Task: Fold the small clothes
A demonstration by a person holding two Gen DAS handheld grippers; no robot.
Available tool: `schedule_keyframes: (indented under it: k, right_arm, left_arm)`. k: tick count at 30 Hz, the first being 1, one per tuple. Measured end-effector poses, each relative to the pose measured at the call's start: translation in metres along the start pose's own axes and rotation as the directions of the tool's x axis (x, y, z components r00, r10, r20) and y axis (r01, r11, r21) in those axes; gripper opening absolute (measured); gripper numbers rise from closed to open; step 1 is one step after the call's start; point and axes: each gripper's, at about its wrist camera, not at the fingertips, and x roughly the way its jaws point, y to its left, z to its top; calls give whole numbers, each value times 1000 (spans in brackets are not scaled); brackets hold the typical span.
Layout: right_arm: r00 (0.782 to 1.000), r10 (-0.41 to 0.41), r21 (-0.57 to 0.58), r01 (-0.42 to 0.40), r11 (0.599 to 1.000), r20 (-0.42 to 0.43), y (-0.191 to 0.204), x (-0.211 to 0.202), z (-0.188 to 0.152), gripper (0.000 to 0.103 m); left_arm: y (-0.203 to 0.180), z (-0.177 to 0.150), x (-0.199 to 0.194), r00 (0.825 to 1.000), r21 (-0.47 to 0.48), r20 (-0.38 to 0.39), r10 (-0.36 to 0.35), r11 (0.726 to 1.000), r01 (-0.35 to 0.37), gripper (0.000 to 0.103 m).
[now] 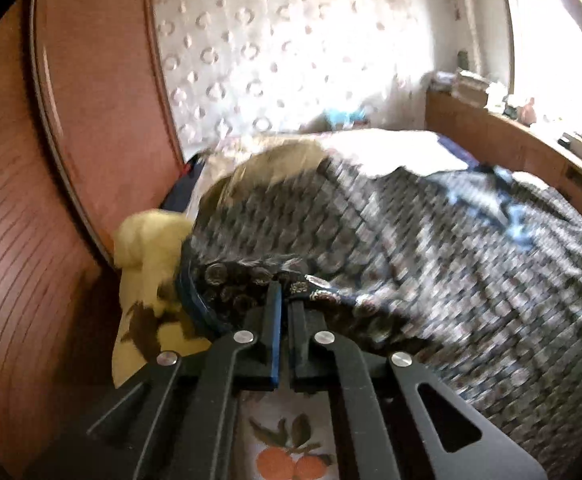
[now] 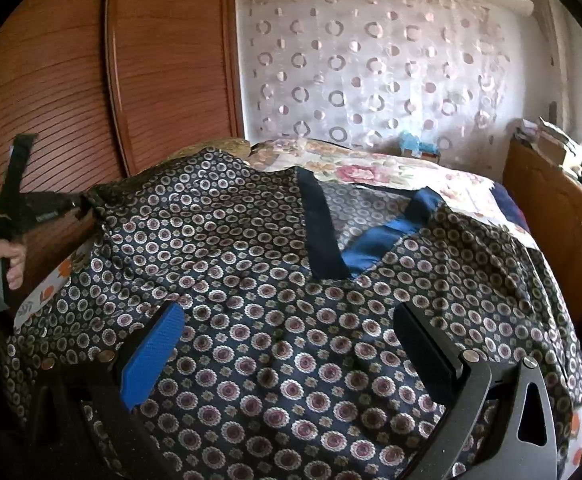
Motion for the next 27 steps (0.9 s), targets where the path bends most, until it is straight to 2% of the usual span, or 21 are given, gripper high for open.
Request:
schedule_keyframes:
  k: [4, 7, 12, 15, 19, 21, 23, 27]
  right_arm:
    - [1000, -6, 17, 6, 1000, 11, -5, -6, -2, 103]
    - [1000, -11, 25, 10, 1000, 19, -10, -11, -5, 103]
    - [1000, -18, 35, 18, 999, 17, -17, -18, -9, 103]
    - [1000, -19, 37, 19, 999, 13, -17, -20, -11, 103]
    - [1000, -18, 44, 18, 999, 5, -17, -21, -11, 103]
    - [1000, -14, 44, 14, 999, 2, -17, -21, -11, 103]
    - [1000, -11, 38, 11, 999, 0, -15, -21, -8, 103]
    - [1000, 12, 26, -12, 1000, 2, -14, -18, 2, 103]
  left_arm:
    - [-22, 23, -16, 998, 40, 52, -40, 998, 38, 3]
    - [-45, 35, -21, 993, 76, 70, -99, 993, 93, 3]
    - [-84, 34, -21, 988, 134, 47, -146, 981, 138, 3]
    - [-94, 27, -23, 989, 145, 26, -146, 979, 140, 10]
    - [-92, 18, -39, 984, 100, 41, -175, 980, 170, 41]
    - [-86, 14, -49, 981, 70, 62, -184, 981, 179, 47]
    - [-80, 10, -59, 980, 45, 85, -182, 983, 179, 65]
    - [-64, 1, -78, 978, 6, 125, -165, 986, 165, 77]
